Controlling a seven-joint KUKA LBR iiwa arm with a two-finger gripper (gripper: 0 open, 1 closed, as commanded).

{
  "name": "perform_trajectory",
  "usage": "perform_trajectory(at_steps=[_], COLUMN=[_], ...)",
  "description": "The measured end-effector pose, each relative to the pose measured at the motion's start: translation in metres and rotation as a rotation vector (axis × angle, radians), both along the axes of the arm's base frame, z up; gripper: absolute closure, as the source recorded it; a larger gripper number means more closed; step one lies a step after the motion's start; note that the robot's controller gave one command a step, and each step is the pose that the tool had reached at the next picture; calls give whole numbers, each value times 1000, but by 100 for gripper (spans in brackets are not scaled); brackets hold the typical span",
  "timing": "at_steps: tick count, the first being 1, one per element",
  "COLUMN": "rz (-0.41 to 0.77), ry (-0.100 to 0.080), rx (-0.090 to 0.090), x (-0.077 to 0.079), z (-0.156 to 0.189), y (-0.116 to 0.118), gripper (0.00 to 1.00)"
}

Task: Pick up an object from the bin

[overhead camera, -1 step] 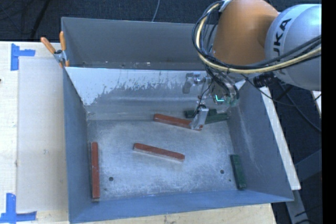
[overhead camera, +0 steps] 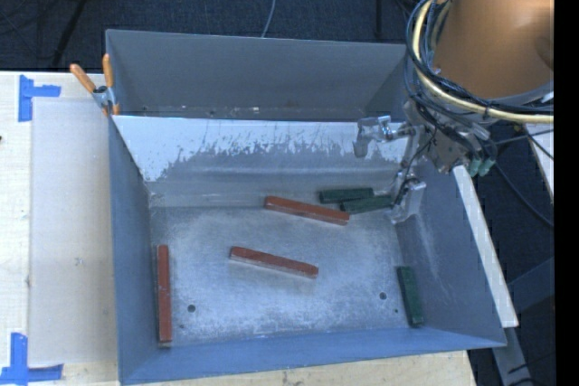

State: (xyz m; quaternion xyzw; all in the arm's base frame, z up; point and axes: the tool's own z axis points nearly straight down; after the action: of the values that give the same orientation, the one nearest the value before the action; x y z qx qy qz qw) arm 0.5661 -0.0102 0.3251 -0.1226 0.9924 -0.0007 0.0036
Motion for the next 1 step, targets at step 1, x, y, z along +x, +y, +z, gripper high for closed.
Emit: perform_trajectory(at_steps=[1], rz=[-115], ry=[16], rx=[2], x=[-3], z=[-139], y=[57], gripper=[0])
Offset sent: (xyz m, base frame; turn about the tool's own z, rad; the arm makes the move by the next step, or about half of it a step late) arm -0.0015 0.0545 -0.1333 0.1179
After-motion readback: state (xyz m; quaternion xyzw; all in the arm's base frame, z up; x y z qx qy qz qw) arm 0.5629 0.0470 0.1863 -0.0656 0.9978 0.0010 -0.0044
